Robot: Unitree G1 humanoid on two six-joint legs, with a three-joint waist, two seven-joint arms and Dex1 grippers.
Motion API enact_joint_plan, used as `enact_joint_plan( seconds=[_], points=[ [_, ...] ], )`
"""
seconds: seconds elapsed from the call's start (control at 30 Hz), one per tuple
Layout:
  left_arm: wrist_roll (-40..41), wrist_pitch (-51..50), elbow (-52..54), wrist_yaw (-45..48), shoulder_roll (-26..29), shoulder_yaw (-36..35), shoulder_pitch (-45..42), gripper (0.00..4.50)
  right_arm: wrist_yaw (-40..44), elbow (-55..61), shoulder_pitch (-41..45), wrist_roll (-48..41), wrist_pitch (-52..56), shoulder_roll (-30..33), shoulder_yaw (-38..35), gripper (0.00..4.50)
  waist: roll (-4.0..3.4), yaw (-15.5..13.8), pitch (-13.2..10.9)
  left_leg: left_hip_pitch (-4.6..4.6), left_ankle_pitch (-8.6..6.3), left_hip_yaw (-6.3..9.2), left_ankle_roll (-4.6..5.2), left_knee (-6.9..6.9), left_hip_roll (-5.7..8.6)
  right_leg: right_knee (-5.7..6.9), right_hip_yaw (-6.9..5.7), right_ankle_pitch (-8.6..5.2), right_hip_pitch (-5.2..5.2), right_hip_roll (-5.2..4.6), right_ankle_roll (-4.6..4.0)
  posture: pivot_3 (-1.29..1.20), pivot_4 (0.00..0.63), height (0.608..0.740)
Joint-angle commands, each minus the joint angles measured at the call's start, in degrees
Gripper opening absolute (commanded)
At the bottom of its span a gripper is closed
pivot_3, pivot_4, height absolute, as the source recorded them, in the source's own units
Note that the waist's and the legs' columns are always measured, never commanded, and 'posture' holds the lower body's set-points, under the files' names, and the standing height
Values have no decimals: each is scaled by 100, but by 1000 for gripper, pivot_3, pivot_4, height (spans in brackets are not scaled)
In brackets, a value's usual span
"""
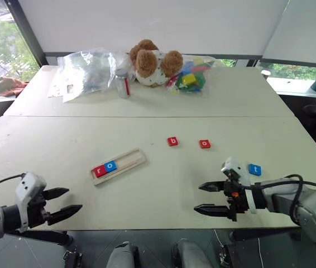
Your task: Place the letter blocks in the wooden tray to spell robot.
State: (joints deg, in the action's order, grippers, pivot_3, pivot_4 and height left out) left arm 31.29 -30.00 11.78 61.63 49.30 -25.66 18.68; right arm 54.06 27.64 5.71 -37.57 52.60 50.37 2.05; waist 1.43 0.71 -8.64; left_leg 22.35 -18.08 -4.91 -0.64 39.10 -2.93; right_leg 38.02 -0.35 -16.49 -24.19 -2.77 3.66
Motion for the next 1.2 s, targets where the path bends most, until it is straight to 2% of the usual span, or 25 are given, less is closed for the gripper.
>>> enact_joint_plan(
  seconds=[0.03,0.47,0.67,0.77,0.9,0.97,1.2],
  points=[
    [-143,231,9,-32,29,24,-85,4500,16,-3,45,25,-149,-47,-7,4304,0,-1,0,0,0,0,0,0,0,0,0,0,0,0,0,0,150,740],
    [82,16,72,-266,-133,-94,-503,4500,63,-344,258,323,-415,-94,201,4304,2,1,1,0,0,0,0,0,-1,0,0,0,-1,1,1,0,150,740],
    [114,25,47,-128,11,-352,-291,4500,-66,-843,595,264,-460,-385,-115,4304,-1,32,-1,0,0,-2,0,1,-2,2,2,1,-3,3,2,0,150,740],
    [-42,228,-160,-110,155,-347,-458,4500,-164,-889,660,384,-506,-405,-163,4304,0,2,0,0,0,-1,0,0,-2,3,0,1,-4,3,1,0,150,740],
    [-420,691,-329,248,684,450,-1622,4500,-442,-524,1175,104,-223,-755,-93,4304,2,-41,-1,5,1,2,-1,6,0,4,-3,1,-4,7,0,0,150,740],
    [-552,884,-422,520,756,894,-2062,4500,-592,-297,1337,48,-104,-973,48,4304,-3,-12,0,3,1,-1,-1,7,4,3,-1,2,-2,10,-1,0,150,740],
    [-1123,1660,-1591,818,320,1950,-3007,4500,-1167,444,1193,21,312,-1432,551,4304,-9,6,-1,21,-3,-15,5,-6,3,1,1,0,-32,22,4,0,150,740]
  ],
)
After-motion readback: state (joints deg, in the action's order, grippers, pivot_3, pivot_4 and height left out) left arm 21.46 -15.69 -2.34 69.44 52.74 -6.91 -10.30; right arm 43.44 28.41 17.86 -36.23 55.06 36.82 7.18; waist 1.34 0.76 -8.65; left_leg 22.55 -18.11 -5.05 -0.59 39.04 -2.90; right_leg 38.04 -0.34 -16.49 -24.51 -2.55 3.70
